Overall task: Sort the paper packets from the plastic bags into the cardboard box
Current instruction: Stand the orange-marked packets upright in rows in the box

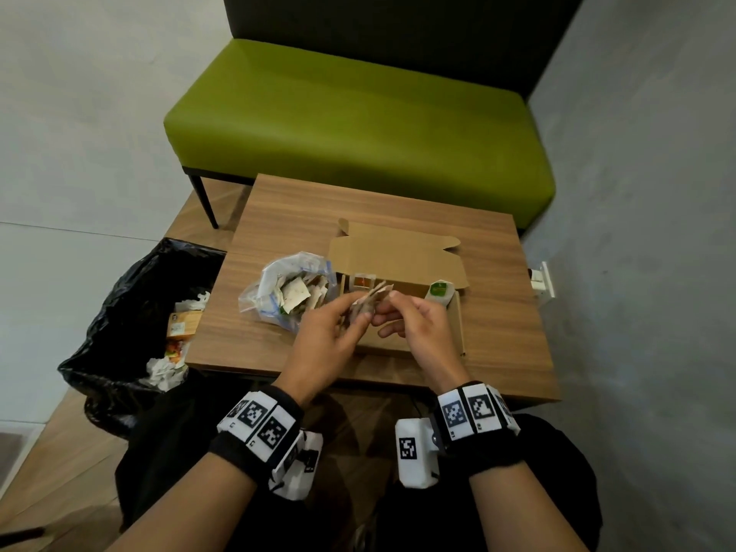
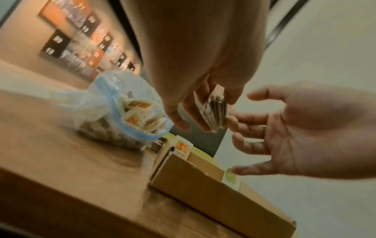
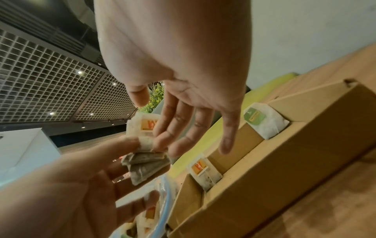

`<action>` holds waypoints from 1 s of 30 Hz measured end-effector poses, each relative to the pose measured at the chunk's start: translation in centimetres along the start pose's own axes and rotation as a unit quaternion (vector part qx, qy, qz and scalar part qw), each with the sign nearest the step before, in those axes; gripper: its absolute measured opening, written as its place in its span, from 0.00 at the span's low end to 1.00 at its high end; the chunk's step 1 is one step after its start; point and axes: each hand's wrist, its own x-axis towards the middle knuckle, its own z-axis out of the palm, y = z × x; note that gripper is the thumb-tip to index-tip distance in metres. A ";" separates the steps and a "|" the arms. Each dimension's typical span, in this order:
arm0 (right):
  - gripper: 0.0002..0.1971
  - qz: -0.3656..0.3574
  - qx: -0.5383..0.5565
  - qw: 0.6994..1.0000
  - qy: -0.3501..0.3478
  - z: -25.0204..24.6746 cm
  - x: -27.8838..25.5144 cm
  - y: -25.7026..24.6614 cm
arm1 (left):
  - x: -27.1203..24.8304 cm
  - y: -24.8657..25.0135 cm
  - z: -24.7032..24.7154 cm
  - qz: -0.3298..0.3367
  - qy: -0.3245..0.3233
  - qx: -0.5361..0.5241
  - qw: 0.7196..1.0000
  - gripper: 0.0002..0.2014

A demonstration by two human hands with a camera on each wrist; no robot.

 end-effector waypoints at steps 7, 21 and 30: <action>0.04 -0.060 -0.068 0.995 0.041 -0.2 -0.1 0.9 | 0.3 1.0 0.2 -0.125 0.019 -0.234 0.964 0.10; 0.07 -0.018 -0.039 0.998 0.036 -0.4 1.1 0.8 | 1.0 0.0 0.5 -0.163 0.019 -0.244 0.956 0.07; 0.02 -0.038 -0.055 0.996 0.055 -0.9 1.5 0.7 | 1.3 -0.6 -0.3 -0.195 0.125 -0.245 0.942 0.10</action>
